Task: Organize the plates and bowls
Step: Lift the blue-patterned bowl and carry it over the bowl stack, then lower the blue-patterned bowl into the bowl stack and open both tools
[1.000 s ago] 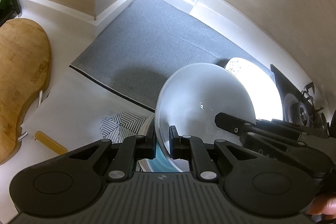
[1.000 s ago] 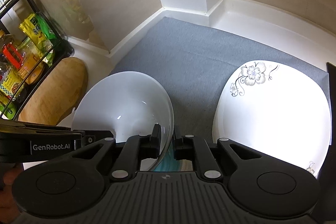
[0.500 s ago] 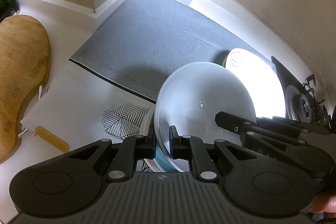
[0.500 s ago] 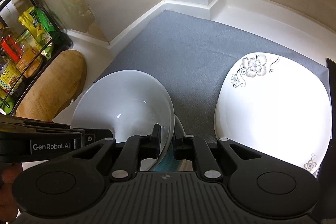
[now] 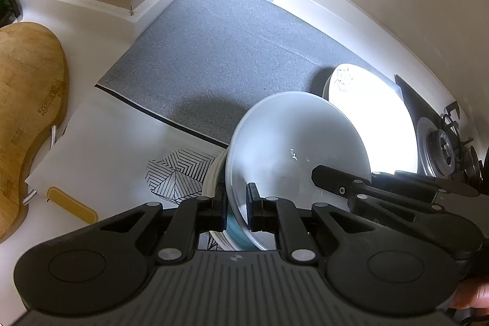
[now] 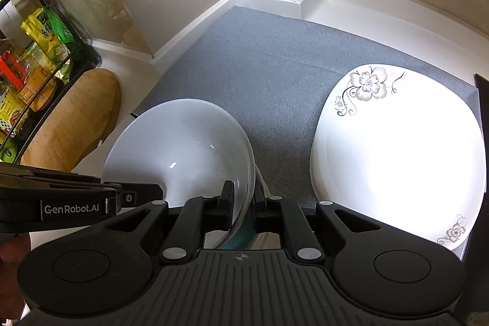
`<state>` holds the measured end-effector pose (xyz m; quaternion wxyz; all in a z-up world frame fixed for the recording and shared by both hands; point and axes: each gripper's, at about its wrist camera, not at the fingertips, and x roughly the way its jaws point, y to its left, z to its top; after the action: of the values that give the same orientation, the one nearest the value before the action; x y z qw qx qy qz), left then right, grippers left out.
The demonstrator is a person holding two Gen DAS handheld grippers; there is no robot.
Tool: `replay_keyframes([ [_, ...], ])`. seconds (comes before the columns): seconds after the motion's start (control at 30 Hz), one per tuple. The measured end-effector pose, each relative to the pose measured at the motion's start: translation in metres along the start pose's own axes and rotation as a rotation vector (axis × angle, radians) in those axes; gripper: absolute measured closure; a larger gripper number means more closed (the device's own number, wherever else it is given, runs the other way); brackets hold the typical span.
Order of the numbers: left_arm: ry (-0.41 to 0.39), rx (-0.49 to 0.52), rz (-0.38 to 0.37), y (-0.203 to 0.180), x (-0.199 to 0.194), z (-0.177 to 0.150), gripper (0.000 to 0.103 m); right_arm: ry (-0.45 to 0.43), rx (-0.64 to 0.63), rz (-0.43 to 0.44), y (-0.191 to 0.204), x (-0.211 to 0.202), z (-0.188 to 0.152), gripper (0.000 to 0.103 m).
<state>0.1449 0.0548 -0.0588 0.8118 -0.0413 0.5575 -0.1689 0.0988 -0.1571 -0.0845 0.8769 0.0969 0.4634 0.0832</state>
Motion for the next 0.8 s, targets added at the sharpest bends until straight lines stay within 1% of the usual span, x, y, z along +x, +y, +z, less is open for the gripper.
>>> replay_keyframes([
  [0.5, 0.026, -0.021, -0.028, 0.0021, -0.0009, -0.0022, 0.088, 0.032, 0.012, 0.022, -0.0055, 0.002, 0.0041, 0.091],
  [0.7, 0.055, -0.045, -0.045, 0.0053, -0.0014, 0.0017, 0.086, 0.047, 0.021, 0.032, -0.0078, 0.0032, 0.005, 0.092],
  [0.8, 0.052, -0.042, -0.042, 0.0046, -0.0043, 0.0026, 0.087, 0.056, 0.027, 0.038, -0.0086, 0.0035, 0.0047, 0.091],
])
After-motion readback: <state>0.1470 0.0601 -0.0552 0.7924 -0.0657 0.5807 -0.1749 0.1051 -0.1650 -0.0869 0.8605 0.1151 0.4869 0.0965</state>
